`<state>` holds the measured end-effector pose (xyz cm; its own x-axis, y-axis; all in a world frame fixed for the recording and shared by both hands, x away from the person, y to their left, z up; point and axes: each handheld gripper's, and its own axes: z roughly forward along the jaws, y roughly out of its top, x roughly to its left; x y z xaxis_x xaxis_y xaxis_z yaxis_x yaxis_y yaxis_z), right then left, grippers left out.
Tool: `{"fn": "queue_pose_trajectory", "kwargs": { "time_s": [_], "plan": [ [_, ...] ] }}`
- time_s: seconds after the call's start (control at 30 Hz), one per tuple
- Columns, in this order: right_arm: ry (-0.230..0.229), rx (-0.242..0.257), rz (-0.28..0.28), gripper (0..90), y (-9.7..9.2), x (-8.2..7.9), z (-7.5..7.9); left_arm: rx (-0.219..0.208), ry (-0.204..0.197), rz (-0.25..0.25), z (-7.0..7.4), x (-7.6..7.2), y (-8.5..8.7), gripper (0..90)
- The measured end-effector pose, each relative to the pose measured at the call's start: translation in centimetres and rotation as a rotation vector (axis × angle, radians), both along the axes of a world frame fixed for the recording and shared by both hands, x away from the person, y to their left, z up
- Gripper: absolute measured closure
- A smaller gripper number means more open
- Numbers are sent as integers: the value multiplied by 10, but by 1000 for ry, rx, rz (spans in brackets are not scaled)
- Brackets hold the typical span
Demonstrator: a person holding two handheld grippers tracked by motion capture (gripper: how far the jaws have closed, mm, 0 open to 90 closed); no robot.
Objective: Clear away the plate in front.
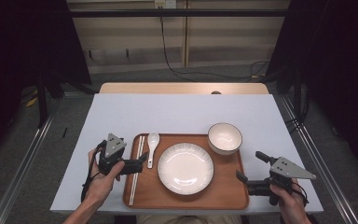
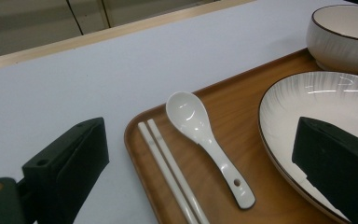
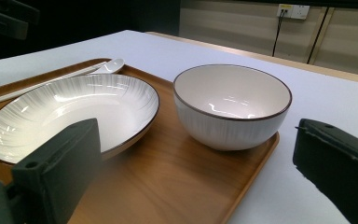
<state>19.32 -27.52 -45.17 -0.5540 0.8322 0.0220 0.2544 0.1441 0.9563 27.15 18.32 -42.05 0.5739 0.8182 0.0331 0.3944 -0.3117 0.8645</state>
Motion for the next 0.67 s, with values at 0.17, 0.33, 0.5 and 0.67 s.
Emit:
{"fn": "queue_pose_trajectory", "kwargs": {
  "time_s": [0.17, 0.33, 0.5, 0.67],
  "plan": [
    [1, 10, -8, 6, -1, -1, 1, -25, -4, 23, -6, -7, 10, 41],
    [-2, 19, -24, 6, -3, -1, 2, -53, -24, 44, -15, -13, 16, 39],
    [-5, 22, -30, 8, -6, -1, 3, -41, -7, 42, -23, -11, 17, 28],
    [4, 23, -34, 8, -7, -1, 2, -39, -15, 41, -22, -9, 22, 18]
  ]
}}
